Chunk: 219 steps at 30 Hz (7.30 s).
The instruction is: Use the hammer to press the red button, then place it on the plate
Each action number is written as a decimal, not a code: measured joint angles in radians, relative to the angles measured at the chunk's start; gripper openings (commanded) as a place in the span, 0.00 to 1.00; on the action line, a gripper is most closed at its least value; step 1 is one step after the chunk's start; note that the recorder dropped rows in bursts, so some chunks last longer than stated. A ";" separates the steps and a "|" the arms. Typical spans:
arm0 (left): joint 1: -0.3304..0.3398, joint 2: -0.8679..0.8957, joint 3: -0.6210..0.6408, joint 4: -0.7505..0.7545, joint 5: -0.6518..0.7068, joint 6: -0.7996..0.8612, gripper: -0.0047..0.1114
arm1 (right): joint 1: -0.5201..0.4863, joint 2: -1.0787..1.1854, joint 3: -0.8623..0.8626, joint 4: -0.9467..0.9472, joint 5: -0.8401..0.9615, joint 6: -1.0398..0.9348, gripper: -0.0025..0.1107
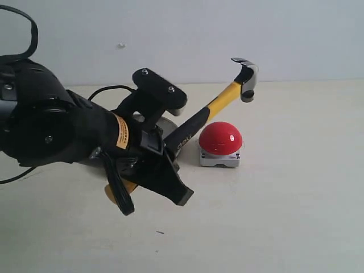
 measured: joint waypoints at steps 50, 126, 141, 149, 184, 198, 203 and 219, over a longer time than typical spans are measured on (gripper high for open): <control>-0.021 0.046 0.006 -0.032 -0.120 -0.330 0.04 | 0.000 0.000 0.000 0.000 -0.002 0.000 0.02; -0.006 0.090 -0.357 0.172 0.168 -0.438 0.04 | 0.000 0.000 0.000 0.000 -0.003 0.000 0.02; 0.161 -0.006 -0.030 -0.300 -0.060 -0.118 0.04 | 0.000 0.000 0.000 0.000 -0.003 0.000 0.02; 0.220 -0.006 0.129 -0.427 -0.270 -0.092 0.04 | 0.000 0.000 0.000 0.000 -0.003 0.000 0.02; 0.449 0.114 0.388 0.496 -1.228 -1.130 0.04 | 0.000 0.000 0.000 0.000 -0.003 0.000 0.02; 0.444 0.197 0.321 0.607 -1.312 -1.279 0.04 | 0.000 0.000 0.000 0.000 -0.003 0.000 0.02; 0.444 0.300 0.200 0.650 -1.316 -1.391 0.04 | 0.000 0.000 0.000 0.000 -0.008 0.000 0.02; 0.442 0.348 0.157 0.676 -1.219 -1.452 0.04 | 0.000 0.000 0.000 0.000 -0.016 0.000 0.02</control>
